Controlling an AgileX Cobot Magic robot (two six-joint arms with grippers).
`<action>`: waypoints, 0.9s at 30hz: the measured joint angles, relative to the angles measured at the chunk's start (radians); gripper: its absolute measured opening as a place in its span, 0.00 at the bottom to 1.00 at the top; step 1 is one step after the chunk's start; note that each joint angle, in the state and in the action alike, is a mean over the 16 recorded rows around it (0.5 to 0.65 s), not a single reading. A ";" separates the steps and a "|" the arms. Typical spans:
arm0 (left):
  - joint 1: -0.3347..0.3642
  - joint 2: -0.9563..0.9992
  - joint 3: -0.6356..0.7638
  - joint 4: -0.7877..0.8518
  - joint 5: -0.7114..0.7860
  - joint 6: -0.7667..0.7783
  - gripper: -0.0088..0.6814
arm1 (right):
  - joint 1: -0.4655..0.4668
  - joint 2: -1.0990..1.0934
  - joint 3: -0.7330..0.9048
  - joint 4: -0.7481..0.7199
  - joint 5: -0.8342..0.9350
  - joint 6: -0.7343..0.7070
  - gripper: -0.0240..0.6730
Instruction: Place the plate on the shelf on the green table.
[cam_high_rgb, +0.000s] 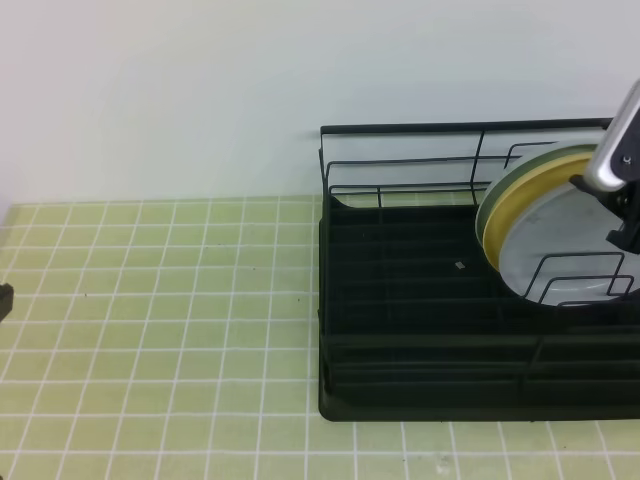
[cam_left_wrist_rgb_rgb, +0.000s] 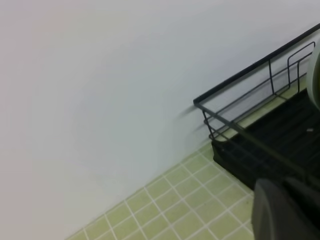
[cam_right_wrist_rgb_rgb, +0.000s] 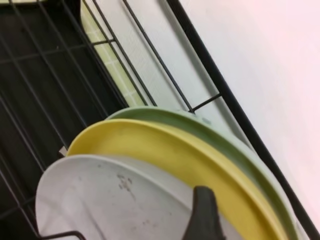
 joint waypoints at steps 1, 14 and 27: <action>0.000 -0.004 0.000 0.001 -0.008 -0.003 0.01 | 0.001 0.001 0.000 0.002 -0.001 -0.002 0.73; 0.000 -0.089 0.000 0.059 -0.058 -0.036 0.01 | 0.003 0.004 0.036 -0.018 -0.025 -0.012 0.71; 0.000 -0.106 0.000 0.103 0.007 -0.054 0.01 | 0.015 0.057 0.051 -0.033 -0.067 -0.065 0.70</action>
